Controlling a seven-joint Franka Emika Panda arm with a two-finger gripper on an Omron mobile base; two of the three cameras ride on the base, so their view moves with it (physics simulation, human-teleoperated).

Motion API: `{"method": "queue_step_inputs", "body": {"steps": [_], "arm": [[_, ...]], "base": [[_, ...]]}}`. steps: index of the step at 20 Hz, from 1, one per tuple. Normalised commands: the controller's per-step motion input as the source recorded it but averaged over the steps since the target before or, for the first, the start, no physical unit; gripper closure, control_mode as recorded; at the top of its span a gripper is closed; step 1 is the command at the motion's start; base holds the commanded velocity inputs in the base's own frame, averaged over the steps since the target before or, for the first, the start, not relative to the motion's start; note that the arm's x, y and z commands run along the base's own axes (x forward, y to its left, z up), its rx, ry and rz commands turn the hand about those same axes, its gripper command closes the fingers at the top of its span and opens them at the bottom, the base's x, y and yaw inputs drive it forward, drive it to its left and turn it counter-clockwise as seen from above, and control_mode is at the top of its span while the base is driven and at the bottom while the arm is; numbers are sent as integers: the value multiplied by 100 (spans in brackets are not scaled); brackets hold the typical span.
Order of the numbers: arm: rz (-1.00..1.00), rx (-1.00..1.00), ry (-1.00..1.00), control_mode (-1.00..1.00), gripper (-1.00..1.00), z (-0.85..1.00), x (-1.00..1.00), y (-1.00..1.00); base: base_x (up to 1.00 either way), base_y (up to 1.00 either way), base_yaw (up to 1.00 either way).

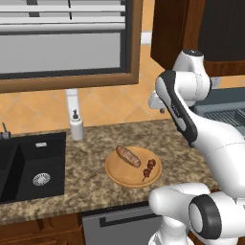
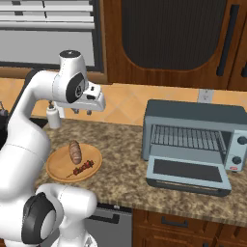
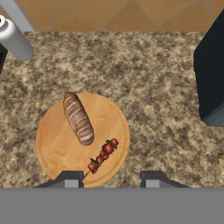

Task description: Pick up the kebab skewer and baguette bread, and place them inside the toaster oven. Close the toaster oven door and start by setting the timer.

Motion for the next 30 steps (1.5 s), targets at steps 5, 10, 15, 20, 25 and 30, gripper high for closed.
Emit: {"method": "queue_step_inputs", "body": {"steps": [5,10,15,20,25,30], "arm": [[0,0,0,100,-100,0,0,0],[0,0,0,100,-100,0,0,0],[0,0,0,100,-100,0,0,0],[0,0,0,100,-100,0,0,0],[0,0,0,100,-100,0,0,0],[0,0,0,100,-100,0,0,0]], "base": [[0,0,0],[0,0,0],[0,-32,0],[0,-46,0],[0,-43,0],[0,-38,0]]}}
